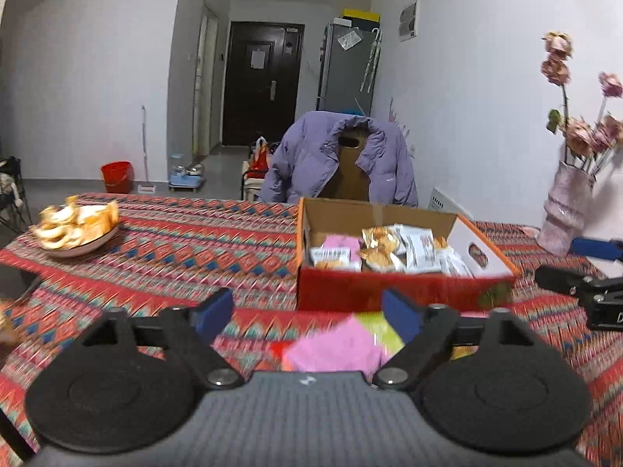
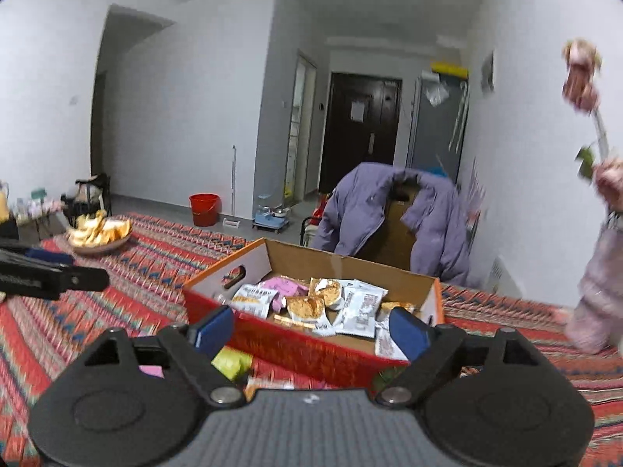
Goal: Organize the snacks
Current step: 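Withdraw both tools from the box back toward the snack pile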
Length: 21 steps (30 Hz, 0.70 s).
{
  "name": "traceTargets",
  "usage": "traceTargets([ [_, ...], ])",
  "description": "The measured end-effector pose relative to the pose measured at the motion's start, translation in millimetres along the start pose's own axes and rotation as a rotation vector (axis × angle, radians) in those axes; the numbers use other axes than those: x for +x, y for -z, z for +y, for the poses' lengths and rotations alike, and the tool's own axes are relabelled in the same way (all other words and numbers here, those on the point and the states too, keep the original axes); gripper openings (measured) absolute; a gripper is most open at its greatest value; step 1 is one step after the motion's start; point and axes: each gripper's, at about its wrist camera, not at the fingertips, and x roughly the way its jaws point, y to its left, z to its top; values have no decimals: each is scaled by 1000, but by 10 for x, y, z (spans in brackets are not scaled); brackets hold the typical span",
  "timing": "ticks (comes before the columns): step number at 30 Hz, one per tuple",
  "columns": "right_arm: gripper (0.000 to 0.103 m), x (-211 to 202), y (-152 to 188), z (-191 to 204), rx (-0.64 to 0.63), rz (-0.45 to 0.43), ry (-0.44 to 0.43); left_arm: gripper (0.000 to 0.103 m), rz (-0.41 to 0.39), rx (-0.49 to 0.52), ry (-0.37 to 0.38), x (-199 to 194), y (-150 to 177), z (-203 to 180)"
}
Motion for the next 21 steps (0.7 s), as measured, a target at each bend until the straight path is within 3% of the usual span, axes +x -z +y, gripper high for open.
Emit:
traceTargets([
  [3,100,-349,179,117,-16,-17,-7,95,-16,13,-17,-347,253,-41],
  [8,100,-783,487,265,-16,8,-3,98,-27,7,-28,-739,558,-112],
  [21,100,-1606,1095,449,105,-49,6,101,-73,-9,-21,-1498,1253,-261],
])
